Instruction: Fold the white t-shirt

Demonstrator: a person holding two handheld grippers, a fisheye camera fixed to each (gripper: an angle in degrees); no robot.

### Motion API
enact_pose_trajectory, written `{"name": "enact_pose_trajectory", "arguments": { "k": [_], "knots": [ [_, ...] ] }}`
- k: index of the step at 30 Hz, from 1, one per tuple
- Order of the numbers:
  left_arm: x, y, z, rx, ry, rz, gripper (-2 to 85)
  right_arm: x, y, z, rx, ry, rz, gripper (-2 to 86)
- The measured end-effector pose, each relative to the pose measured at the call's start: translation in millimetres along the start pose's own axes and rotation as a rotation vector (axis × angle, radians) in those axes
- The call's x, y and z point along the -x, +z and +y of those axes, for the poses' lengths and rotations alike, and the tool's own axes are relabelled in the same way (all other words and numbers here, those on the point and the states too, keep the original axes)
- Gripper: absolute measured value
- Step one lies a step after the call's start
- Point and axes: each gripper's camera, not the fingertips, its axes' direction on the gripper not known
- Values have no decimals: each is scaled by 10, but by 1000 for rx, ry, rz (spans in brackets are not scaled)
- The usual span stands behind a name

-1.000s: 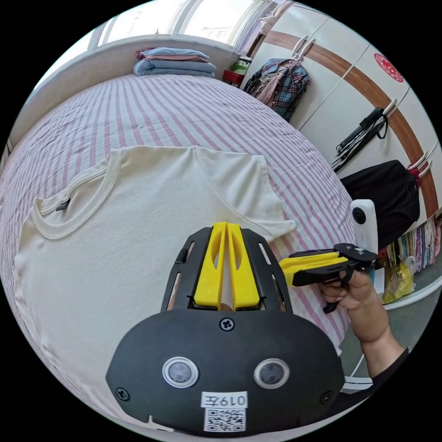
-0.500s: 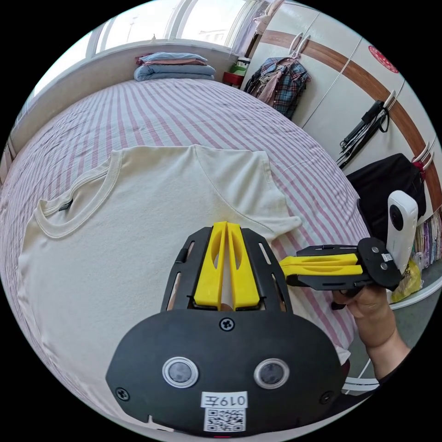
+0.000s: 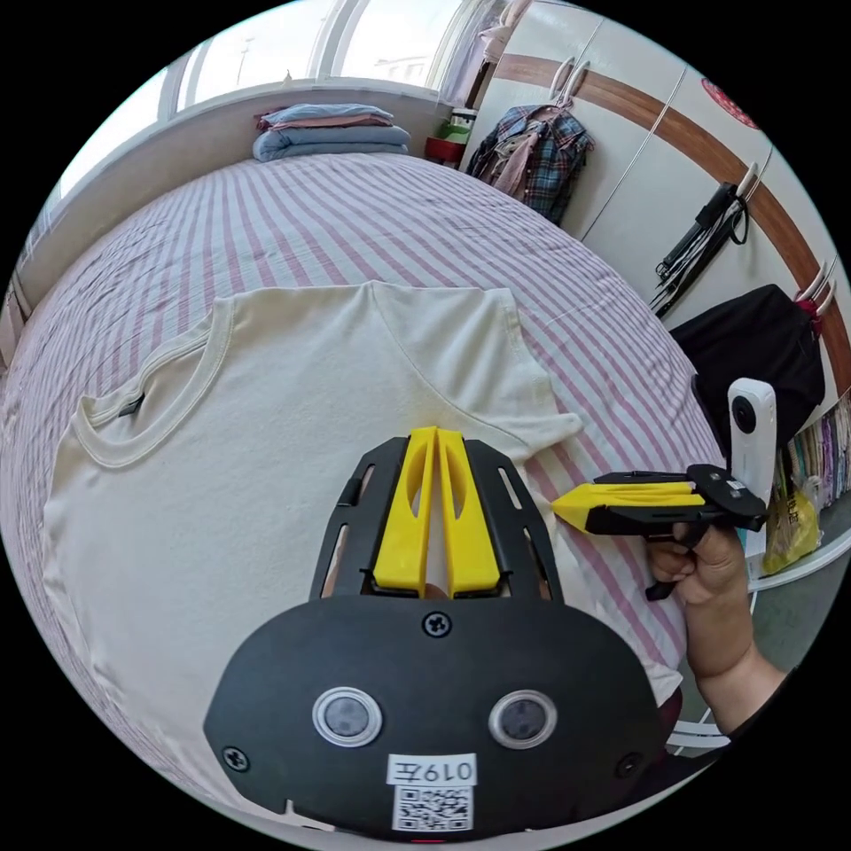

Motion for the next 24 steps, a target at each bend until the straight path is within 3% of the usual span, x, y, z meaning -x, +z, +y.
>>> {"name": "enact_pose_trajectory", "arguments": {
  "k": [5,11,24],
  "knots": [
    [-164,-125,-55,-107,55,8,10,64,71,16,6,-9,6,0],
    [-308,40,-180,-37,98,-1,10,170,122,-33,10,-41,3,50],
    [-388,169,-309,-26,83,14,9,405,513,-183,67,-83,115,11]
  ]
}}
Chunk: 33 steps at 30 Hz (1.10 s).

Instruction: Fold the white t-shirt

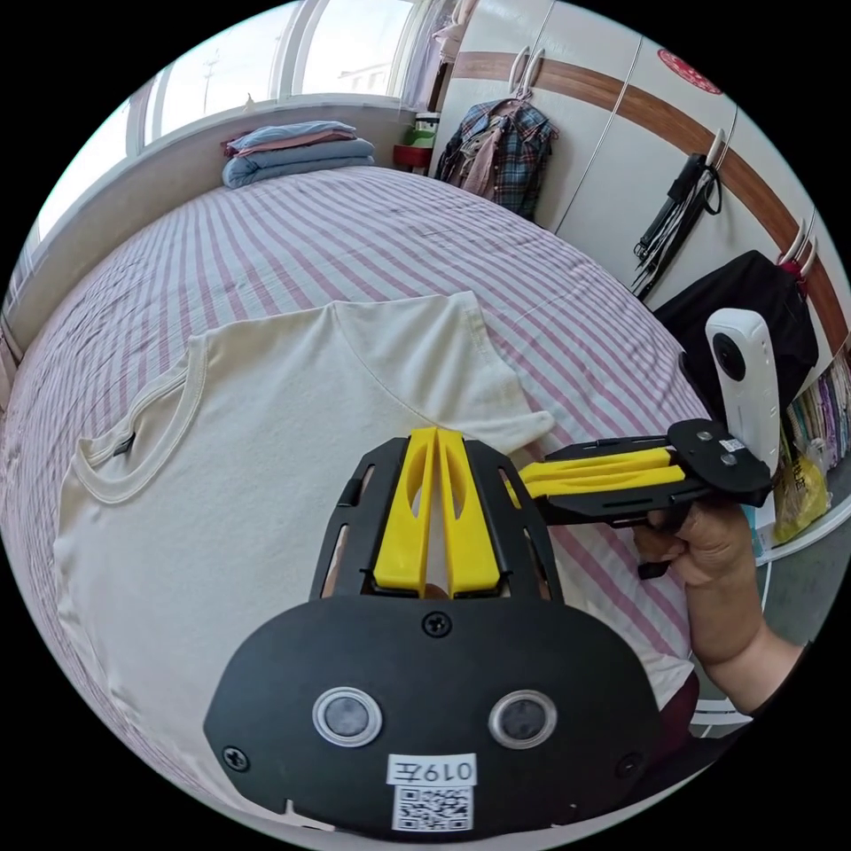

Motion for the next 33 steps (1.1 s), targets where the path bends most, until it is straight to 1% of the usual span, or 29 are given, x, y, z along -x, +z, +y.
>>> {"name": "enact_pose_trajectory", "arguments": {
  "k": [6,11,14,16,20,24,29,33],
  "knots": [
    [-72,23,-48,-3,5,-19,9,-105,-103,242,-108,39,-28,-8],
    [-189,-12,-70,-15,20,-47,9,-243,-33,349,-114,77,-78,-8],
    [-264,-116,-76,-43,34,-10,9,-379,-8,413,-128,102,-149,-6],
    [-341,-167,-87,-45,55,-16,8,-493,-17,484,-155,120,-204,-4],
    [-494,-178,-112,-1,91,-51,8,-573,-18,540,-169,126,-238,8],
    [-511,-160,-104,18,71,-26,8,-681,41,485,-157,155,-283,28],
    [-454,-192,-38,18,34,14,8,-686,113,397,-114,144,-250,-2],
    [-439,-261,33,5,18,26,8,-739,-36,511,-216,154,-224,-7]
  ]
}}
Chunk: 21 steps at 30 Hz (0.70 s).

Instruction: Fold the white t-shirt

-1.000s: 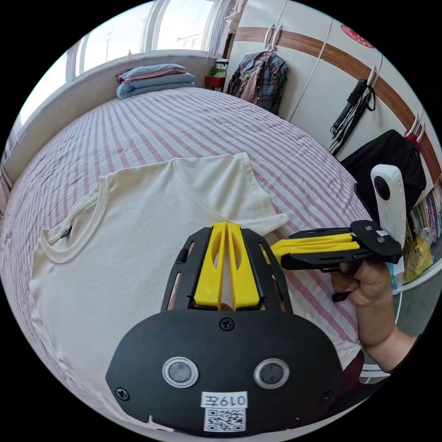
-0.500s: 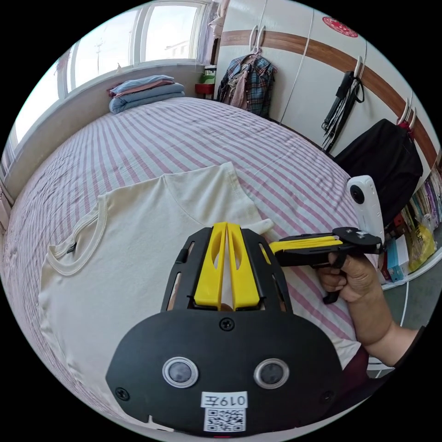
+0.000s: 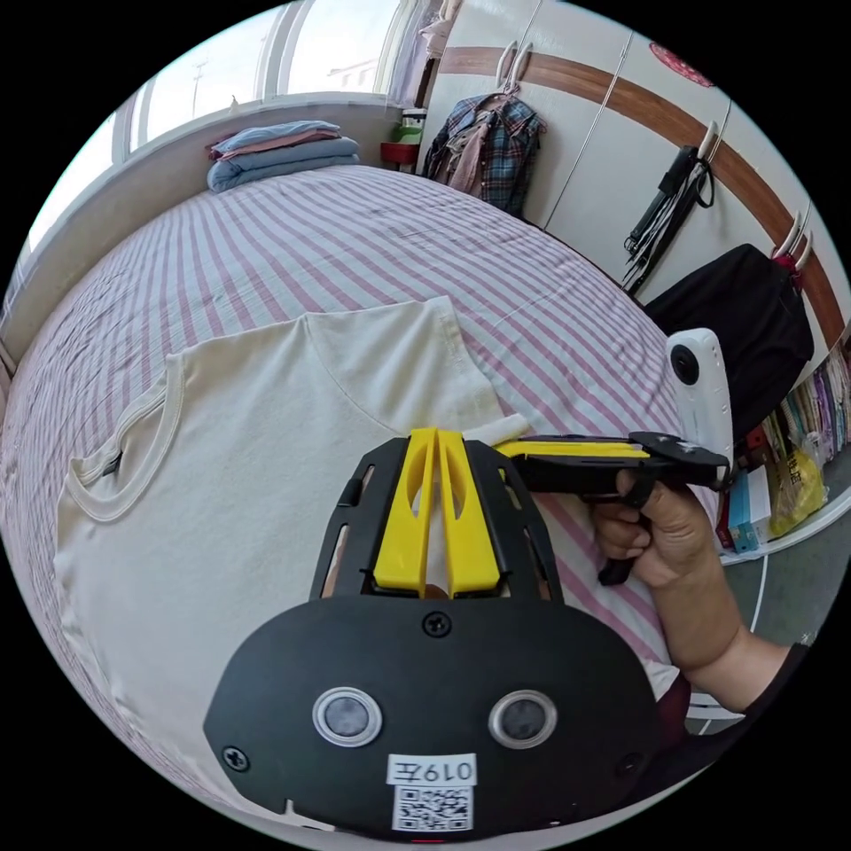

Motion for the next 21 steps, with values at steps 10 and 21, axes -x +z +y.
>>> {"name": "enact_pose_trajectory", "arguments": {
  "k": [10,21],
  "knots": [
    [-113,-222,235,-3,6,-22,9,-185,-185,90,3,28,-59,12],
    [-147,-643,657,-23,-22,8,8,-172,-492,116,-17,9,3,-4]
  ]
}}
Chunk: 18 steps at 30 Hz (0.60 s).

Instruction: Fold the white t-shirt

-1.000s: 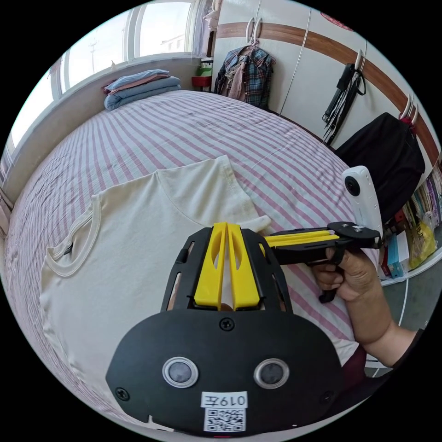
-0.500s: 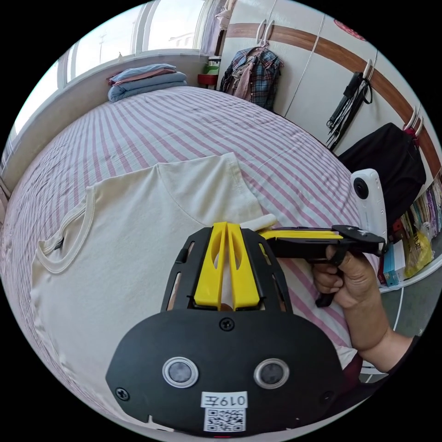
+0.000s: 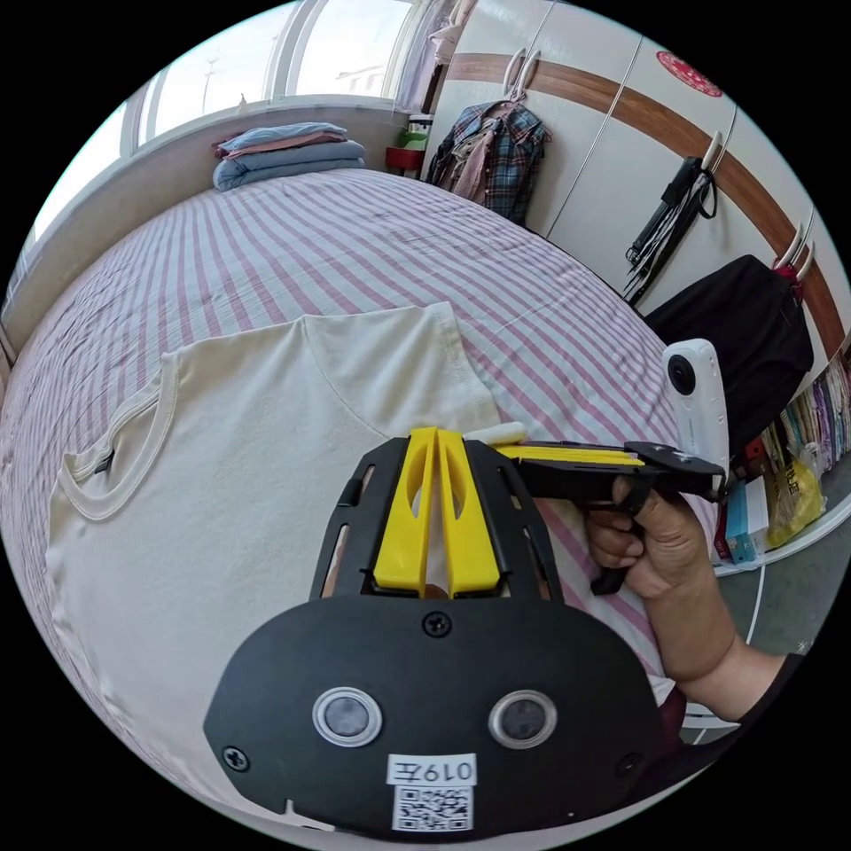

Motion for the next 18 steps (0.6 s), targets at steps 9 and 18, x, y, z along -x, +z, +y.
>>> {"name": "enact_pose_trajectory", "arguments": {
  "k": [9,18],
  "knots": [
    [-70,-450,472,8,15,-11,8,-45,-374,68,13,21,-30,-4],
    [-37,-1375,1190,-101,-30,18,9,-23,-963,204,-33,-32,-176,17]
  ]
}}
